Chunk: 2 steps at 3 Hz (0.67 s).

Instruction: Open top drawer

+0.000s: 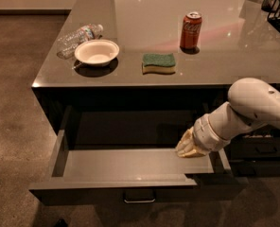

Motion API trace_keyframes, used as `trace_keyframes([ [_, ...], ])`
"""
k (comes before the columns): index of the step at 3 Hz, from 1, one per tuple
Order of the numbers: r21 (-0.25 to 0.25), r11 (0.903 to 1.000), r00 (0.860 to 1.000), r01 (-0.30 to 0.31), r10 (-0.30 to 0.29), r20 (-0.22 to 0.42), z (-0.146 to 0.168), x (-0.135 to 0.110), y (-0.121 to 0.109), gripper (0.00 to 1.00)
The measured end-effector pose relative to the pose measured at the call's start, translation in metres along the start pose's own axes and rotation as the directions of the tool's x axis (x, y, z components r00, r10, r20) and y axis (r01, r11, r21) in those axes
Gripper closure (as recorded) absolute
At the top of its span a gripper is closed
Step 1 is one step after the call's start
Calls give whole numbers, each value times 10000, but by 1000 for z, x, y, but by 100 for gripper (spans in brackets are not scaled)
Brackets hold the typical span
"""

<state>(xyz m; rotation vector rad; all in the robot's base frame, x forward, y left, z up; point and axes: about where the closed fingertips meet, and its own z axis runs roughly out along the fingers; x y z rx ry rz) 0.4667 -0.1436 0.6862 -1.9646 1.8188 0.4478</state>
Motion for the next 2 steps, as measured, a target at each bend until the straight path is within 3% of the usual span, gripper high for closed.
trace_keyframes([
  [1,913,9954,9984,-298,252,505,-18,-3,-8,87],
  [2,893,9955,9984,-311,266,508,-17,-3,-7,68],
])
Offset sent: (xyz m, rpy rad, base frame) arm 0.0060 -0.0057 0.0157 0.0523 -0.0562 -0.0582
